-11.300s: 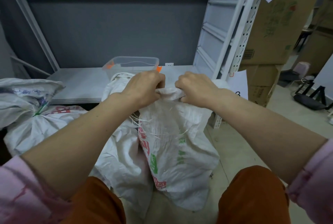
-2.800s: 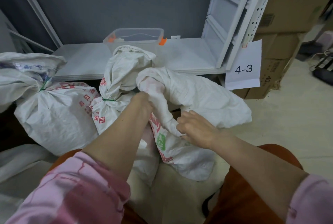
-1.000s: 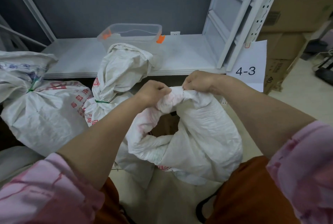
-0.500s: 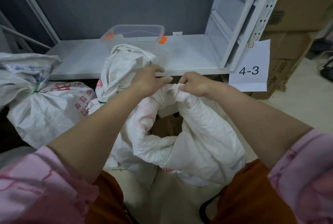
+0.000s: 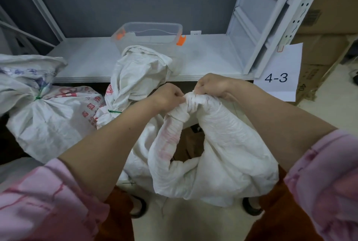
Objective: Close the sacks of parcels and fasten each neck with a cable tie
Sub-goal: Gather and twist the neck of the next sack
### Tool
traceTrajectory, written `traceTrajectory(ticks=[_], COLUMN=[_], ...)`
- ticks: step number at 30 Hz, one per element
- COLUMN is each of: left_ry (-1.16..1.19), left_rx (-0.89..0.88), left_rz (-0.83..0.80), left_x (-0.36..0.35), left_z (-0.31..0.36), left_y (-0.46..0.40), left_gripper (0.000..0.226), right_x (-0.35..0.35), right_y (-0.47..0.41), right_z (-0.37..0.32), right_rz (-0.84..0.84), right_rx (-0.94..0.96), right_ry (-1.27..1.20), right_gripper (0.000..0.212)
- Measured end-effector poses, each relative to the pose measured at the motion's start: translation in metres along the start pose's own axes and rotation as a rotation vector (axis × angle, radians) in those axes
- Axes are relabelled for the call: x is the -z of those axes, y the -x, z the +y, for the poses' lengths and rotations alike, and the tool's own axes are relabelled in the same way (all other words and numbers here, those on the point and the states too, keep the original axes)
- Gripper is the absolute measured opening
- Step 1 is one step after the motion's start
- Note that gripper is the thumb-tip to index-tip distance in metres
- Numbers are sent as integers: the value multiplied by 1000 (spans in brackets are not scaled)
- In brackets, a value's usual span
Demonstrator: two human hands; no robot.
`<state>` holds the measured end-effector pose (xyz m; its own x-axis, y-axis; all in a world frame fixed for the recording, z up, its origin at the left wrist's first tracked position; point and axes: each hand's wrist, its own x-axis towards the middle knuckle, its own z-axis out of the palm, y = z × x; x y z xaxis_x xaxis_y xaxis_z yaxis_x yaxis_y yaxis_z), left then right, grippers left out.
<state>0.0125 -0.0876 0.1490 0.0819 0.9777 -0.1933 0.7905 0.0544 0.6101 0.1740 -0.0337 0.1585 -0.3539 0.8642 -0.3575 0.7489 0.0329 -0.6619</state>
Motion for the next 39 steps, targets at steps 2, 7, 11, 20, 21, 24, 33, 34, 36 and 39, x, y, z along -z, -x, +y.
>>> traceTrajectory(ticks=[2, 7, 11, 20, 21, 24, 33, 34, 36, 39], left_ry=[20, 164, 225, -240, -245, -151, -241, -261, -252, -237], left_rx=[121, 388, 448, 200, 226, 307, 286, 300, 320, 407], left_rz=[-28, -46, -155, 120, 126, 96, 26, -23, -191, -413], left_x=[4, 24, 32, 21, 21, 22, 12, 11, 15, 31], left_z=[-3, -18, -30, -21, -27, -38, -44, -49, -58, -67], left_y=[-12, -30, -37, -31, -32, -34, -46, -45, -39, -31], left_gripper=[18, 28, 28, 53, 51, 50, 32, 30, 24, 20], right_x=[-4, -19, -28, -6, -3, 7, 7, 7, 9, 13], right_y=[-9, -8, -15, -63, -66, -71, -83, -84, -86, -86], right_z=[-3, -10, -16, -26, -25, -19, -16, -12, -1, 17], right_rz=[141, 185, 192, 112, 110, 111, 197, 214, 261, 316], right_rx=[75, 338, 365, 91, 63, -16, -29, -37, -79, -137], right_ry=[120, 402, 484, 285, 282, 286, 210, 219, 281, 317], right_gripper=[36, 35, 16, 14, 16, 13, 26, 18, 17, 15])
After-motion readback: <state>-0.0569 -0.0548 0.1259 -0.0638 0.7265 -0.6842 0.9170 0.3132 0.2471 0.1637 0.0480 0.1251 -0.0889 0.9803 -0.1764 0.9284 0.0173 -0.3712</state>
